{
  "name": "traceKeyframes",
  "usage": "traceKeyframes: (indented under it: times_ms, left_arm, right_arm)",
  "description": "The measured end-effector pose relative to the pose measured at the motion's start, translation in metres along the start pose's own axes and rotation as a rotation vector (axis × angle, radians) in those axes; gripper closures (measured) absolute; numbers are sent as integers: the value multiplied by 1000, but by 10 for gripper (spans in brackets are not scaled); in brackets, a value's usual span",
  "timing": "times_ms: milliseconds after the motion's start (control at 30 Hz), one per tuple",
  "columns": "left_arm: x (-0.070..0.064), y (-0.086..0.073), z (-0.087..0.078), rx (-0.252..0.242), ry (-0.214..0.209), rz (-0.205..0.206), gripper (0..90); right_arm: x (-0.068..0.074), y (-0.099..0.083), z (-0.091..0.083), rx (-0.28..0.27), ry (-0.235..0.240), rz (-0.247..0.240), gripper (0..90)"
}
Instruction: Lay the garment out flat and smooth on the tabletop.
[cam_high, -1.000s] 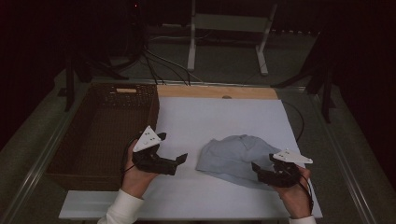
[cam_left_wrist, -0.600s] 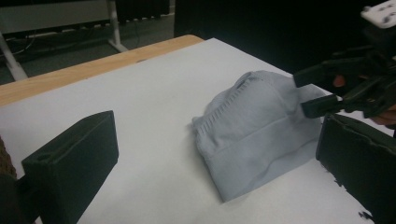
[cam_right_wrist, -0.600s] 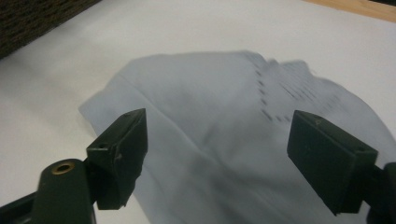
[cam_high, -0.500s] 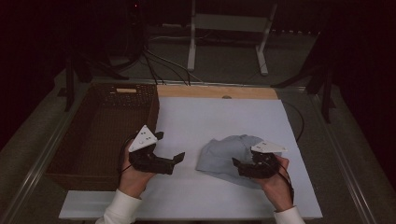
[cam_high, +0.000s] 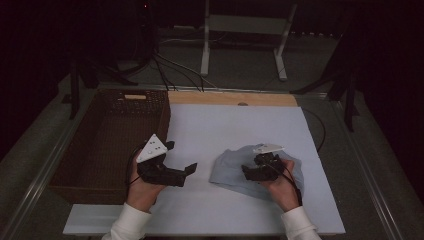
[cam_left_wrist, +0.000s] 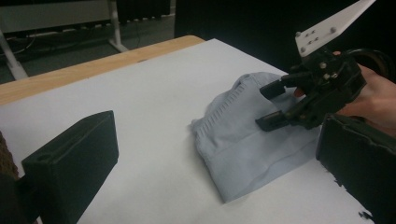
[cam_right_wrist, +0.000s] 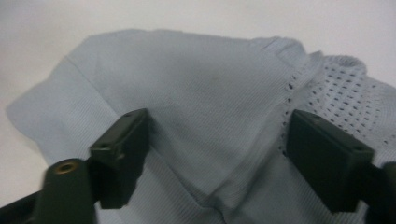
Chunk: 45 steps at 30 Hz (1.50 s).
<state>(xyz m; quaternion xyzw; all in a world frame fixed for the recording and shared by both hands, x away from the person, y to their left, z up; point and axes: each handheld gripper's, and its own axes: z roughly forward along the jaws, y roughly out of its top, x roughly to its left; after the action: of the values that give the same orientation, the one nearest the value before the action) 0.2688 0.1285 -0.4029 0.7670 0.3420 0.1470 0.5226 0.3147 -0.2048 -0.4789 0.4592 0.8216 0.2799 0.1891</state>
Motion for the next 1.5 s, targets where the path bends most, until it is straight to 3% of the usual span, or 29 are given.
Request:
traceKeyframes:
  times_ms: [33, 200, 267, 333, 400, 533, 767, 1100, 1500]
  left_arm:
    - [0, 0, 0, 0, 0, 0, 1]
    - [0, -1, 2, 9, -3, 1, 1]
    - [0, -1, 3, 11, -3, 1, 1]
    - [-1, -2, 3, 11, -2, 0, 1]
    - [0, -2, 3, 11, -3, -1, 1]
    - [0, -2, 4, 12, -1, -2, 1]
    - [0, -2, 2, 9, -1, 0, 1]
    - [0, -1, 1, 5, -1, -1, 1]
    - [1, 0, -3, -4, 4, -3, 1]
  right_arm:
    - [0, 0, 0, 0, 0, 0, 280]
    - [4, -2, 2, 15, 28, -28, 565]
    - [4, -2, 2, 15, 33, -35, 604]
    - [5, -2, 1, 13, 37, -46, 736]
    - [5, -1, -1, 3, 44, -52, 784]
    - [9, -1, -4, -14, 57, -66, 806]
    - [23, 3, -7, -52, 141, -122, 813]
    - [47, 4, -14, -60, 269, -257, 810]
    - [39, -8, -22, -12, 220, -306, 827]
